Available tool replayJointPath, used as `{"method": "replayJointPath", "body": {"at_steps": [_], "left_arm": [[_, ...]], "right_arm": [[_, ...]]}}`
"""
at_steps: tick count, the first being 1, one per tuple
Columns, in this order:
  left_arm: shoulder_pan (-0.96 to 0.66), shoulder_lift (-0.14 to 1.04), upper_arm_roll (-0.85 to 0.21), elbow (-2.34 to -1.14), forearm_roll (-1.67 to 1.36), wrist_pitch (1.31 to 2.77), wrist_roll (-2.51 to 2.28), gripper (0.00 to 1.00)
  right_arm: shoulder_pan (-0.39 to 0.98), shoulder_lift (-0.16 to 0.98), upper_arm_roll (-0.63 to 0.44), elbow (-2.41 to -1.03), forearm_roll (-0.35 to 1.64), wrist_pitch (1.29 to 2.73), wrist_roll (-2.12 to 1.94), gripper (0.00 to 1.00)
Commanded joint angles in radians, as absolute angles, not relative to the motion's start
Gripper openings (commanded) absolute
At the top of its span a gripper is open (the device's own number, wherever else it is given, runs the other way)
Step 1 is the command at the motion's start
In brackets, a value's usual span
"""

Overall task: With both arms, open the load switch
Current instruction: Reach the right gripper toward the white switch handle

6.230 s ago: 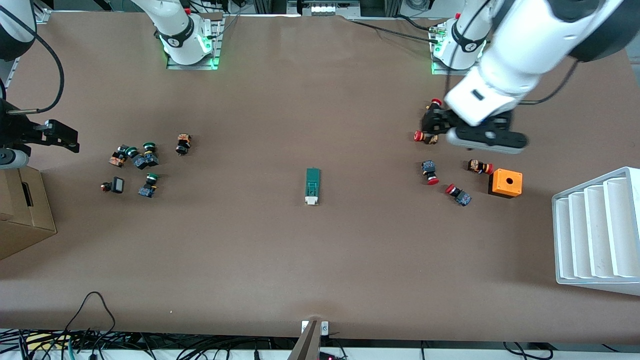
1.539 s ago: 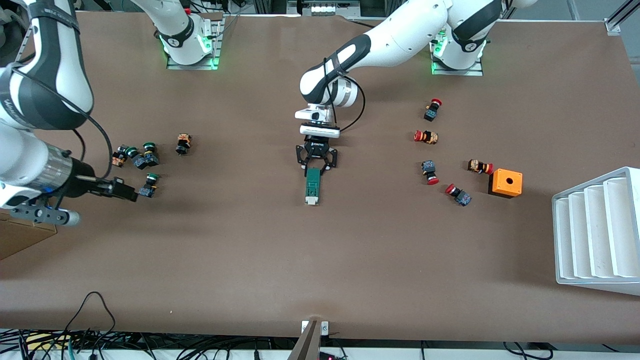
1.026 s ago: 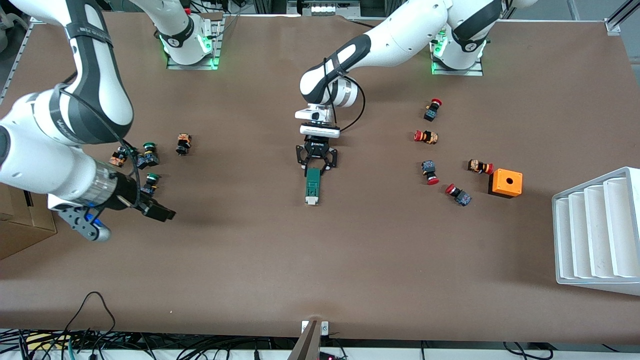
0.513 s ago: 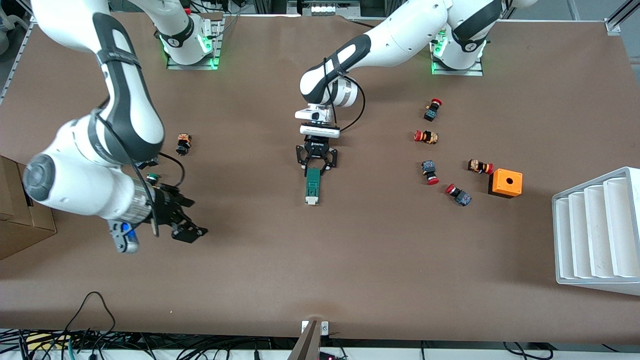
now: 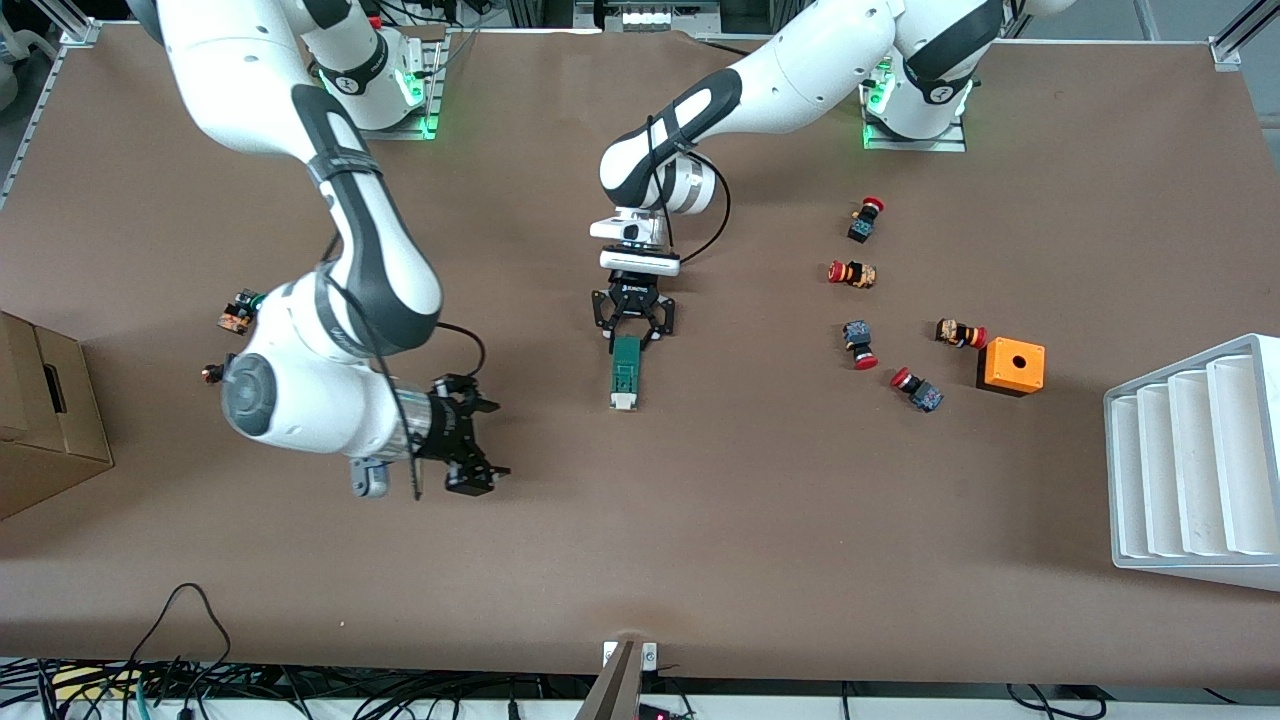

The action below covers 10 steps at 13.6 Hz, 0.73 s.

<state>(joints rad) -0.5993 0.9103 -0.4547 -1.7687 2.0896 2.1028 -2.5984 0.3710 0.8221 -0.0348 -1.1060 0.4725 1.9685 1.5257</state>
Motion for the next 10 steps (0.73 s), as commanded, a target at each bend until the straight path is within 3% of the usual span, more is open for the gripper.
{"method": "replayJointPath", "body": {"at_steps": [1, 5, 10], "left_arm": [[-0.597, 0.925, -0.445, -1.758, 2.088, 2.097, -2.619, 0.23], [-0.597, 0.925, -0.445, -1.756, 2.088, 2.098, -2.615, 0.23], [-0.595, 0.925, -0.445, -1.756, 2.088, 2.097, -2.615, 0.23]], "right_arm": [[0.4, 0.885, -0.017, -1.029, 0.497, 1.97, 1.627, 0.98], [0.4, 0.933, 0.05, -1.012, 0.497, 2.006, 1.735, 0.97], [0.452, 0.991, 0.049, -0.979, 0.494, 2.043, 1.825, 0.96]]}}
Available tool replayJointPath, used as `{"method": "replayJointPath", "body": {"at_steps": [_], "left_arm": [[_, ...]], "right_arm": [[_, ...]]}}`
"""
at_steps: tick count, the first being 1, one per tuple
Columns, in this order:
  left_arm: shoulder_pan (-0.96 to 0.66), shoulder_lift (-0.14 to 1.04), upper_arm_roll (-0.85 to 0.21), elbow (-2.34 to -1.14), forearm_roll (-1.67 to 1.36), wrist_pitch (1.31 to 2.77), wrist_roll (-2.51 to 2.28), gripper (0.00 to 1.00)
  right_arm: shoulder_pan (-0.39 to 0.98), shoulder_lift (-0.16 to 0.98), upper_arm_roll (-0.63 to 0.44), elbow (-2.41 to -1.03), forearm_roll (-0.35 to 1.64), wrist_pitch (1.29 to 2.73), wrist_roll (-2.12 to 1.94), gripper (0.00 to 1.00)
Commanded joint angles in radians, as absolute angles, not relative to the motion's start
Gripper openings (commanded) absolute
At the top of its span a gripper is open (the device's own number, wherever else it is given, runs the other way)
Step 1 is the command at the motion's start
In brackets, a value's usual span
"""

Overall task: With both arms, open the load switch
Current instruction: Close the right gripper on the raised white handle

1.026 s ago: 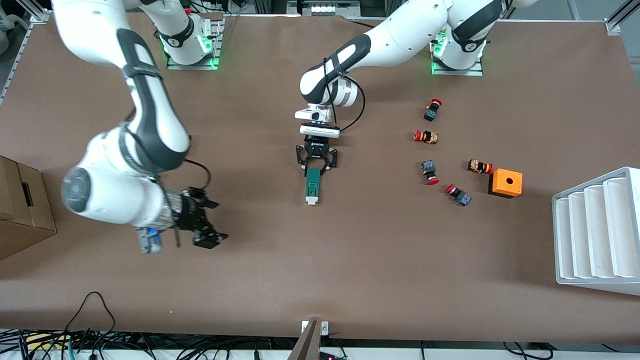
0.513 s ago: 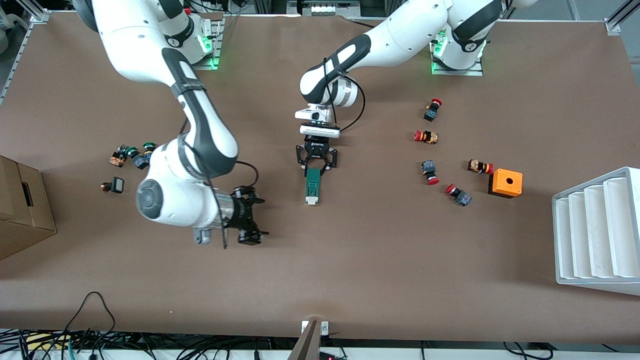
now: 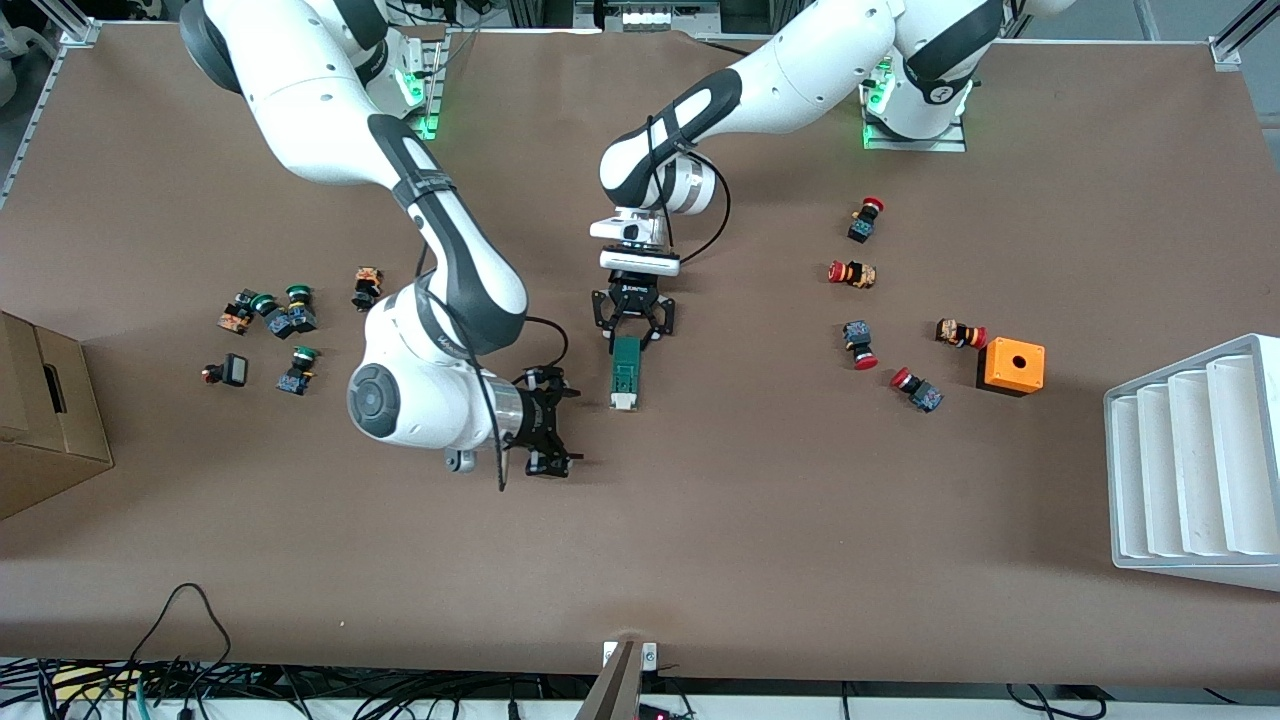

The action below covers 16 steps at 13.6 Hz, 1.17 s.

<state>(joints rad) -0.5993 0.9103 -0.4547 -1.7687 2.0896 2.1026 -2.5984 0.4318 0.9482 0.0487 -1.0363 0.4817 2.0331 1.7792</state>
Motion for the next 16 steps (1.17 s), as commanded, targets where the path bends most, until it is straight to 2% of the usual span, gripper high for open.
{"method": "replayJointPath", "body": {"at_steps": [1, 4, 11, 16], "left_arm": [[-0.597, 0.925, -0.445, -1.756, 2.088, 2.097, -2.615, 0.23], [-0.595, 0.925, -0.445, -1.756, 2.089, 2.098, -2.614, 0.23], [-0.598, 0.923, -0.445, -1.755, 2.088, 2.098, -2.614, 0.23], [-0.598, 0.923, -0.445, -1.755, 2.088, 2.098, -2.614, 0.23]], "right_arm": [[0.465, 0.997, 0.049, -0.979, 0.489, 2.052, 1.839, 0.94], [0.497, 1.02, 0.04, -0.979, 0.48, 2.08, 1.865, 0.9], [0.54, 1.054, 0.041, -0.979, 0.407, 2.105, 1.879, 0.63], [0.554, 1.063, 0.041, -0.979, 0.39, 2.109, 1.885, 0.59]]}}
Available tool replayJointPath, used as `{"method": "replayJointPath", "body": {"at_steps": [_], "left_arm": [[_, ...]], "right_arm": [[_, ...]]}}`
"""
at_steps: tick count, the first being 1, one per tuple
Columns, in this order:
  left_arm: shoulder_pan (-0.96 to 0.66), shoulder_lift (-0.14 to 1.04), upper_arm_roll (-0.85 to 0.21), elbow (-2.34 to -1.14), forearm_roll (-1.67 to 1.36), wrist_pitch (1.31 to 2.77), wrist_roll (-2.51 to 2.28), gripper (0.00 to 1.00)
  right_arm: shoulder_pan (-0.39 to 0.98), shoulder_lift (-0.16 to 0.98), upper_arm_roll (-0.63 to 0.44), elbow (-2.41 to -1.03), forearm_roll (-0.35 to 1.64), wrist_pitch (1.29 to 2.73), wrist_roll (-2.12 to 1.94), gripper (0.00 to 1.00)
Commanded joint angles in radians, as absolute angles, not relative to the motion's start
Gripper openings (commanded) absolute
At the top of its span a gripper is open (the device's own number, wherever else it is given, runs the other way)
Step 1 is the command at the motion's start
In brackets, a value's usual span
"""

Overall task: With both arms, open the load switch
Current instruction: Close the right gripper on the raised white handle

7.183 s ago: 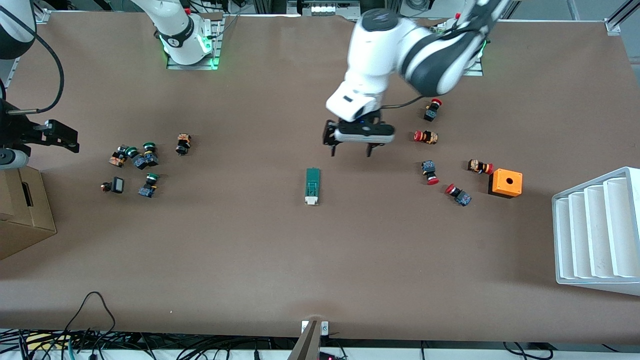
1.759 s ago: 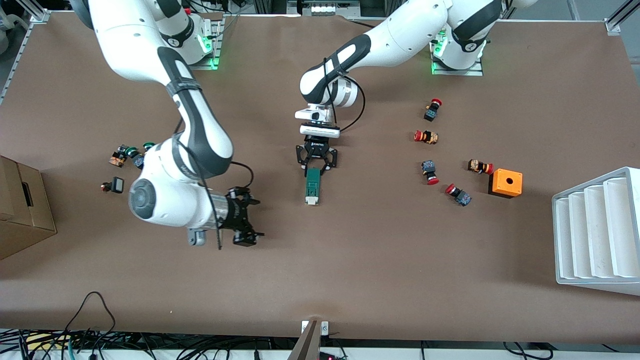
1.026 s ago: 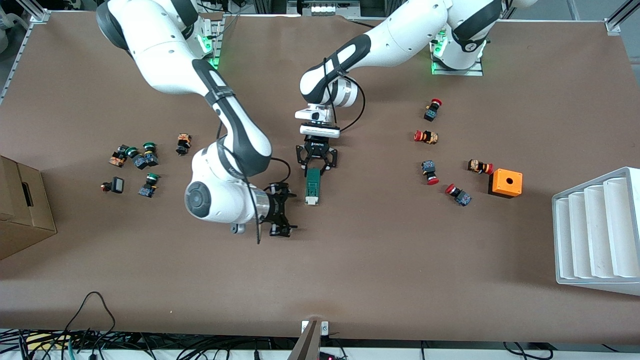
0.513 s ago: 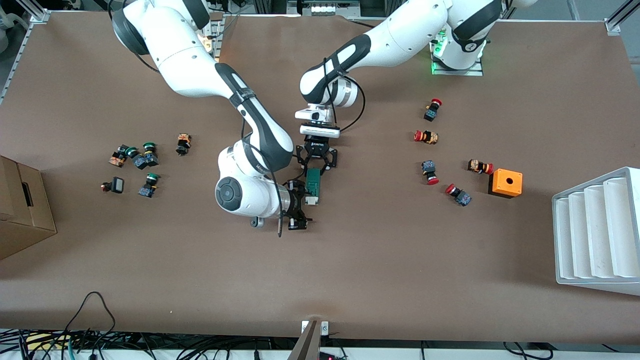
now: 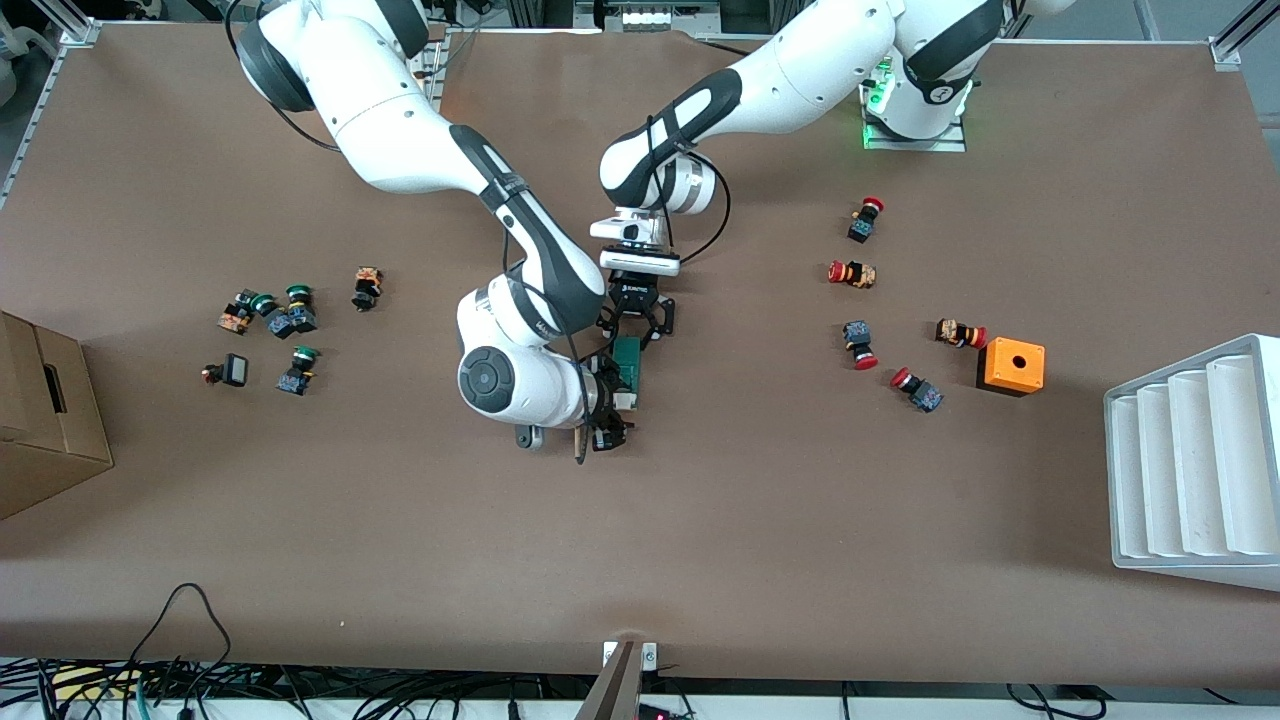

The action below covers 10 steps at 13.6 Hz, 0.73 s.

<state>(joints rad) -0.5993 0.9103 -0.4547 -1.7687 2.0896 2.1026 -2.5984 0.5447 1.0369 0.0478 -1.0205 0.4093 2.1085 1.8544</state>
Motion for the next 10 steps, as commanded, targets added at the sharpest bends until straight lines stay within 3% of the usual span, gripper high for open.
{"method": "replayJointPath", "body": {"at_steps": [1, 10], "left_arm": [[-0.598, 0.923, -0.446, -1.755, 2.088, 2.098, -2.614, 0.23], [-0.598, 0.922, -0.446, -1.753, 2.088, 2.098, -2.614, 0.23]], "right_arm": [[0.554, 1.063, 0.041, -0.98, 0.388, 2.109, 1.887, 0.57], [0.554, 1.063, 0.041, -0.982, 0.382, 2.097, 1.913, 0.45]]}}
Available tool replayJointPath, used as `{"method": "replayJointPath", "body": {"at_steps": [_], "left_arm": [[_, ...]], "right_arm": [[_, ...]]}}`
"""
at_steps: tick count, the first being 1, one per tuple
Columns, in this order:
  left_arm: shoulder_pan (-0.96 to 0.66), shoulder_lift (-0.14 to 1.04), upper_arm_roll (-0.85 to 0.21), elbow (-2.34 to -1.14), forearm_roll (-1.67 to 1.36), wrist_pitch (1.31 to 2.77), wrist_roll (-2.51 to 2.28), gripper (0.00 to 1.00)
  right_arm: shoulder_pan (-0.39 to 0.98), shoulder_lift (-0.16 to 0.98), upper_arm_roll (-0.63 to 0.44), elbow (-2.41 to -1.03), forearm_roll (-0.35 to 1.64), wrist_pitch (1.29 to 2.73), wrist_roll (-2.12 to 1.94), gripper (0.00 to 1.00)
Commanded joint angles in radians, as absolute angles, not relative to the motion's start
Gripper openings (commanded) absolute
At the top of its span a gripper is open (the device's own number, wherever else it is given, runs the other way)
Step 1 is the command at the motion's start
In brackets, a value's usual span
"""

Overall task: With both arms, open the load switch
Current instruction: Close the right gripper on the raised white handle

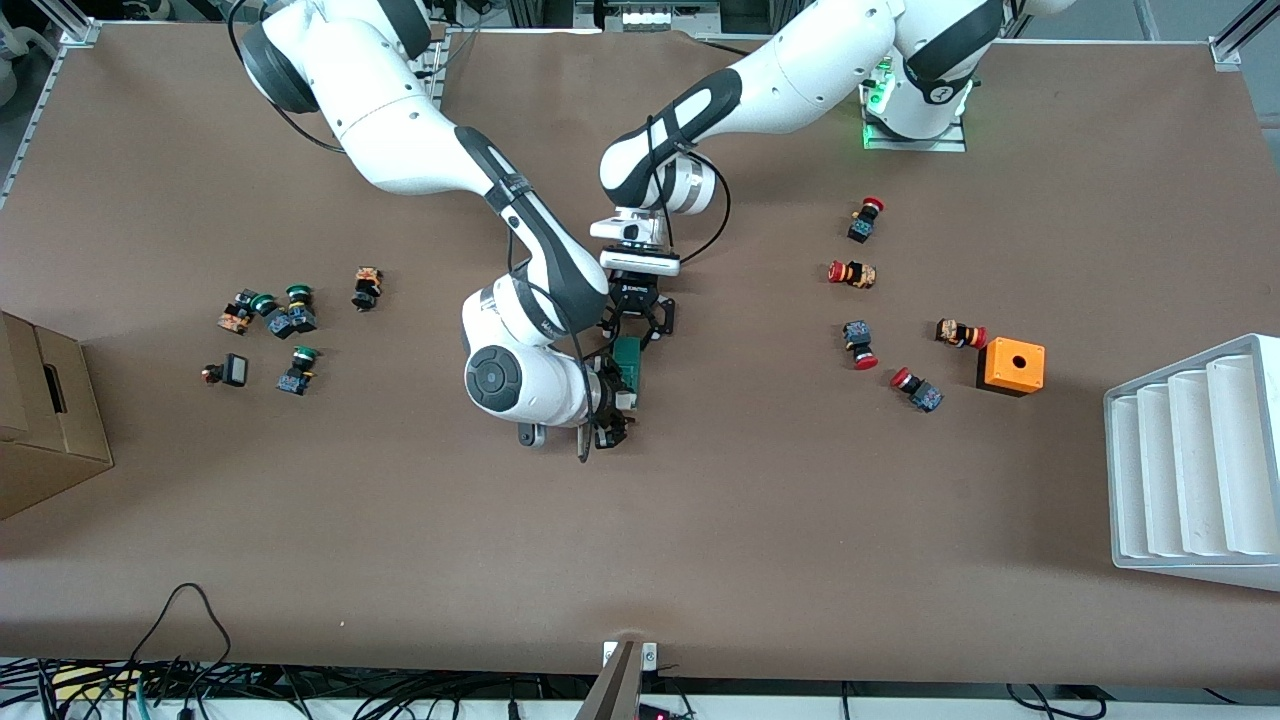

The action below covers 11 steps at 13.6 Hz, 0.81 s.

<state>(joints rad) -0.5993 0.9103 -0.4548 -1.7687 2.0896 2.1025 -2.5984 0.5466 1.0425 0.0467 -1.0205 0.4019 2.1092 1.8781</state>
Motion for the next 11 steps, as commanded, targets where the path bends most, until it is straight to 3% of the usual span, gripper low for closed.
{"method": "replayJointPath", "body": {"at_steps": [1, 11], "left_arm": [[-0.6, 0.92, -0.446, -1.755, 2.088, 2.098, -2.614, 0.23], [-0.6, 0.92, -0.446, -1.755, 2.088, 2.098, -2.614, 0.23]], "right_arm": [[0.554, 1.063, 0.041, -0.98, 0.382, 2.098, 1.93, 0.45], [0.552, 1.063, 0.043, -0.988, 0.382, 2.102, 1.944, 0.4]]}}
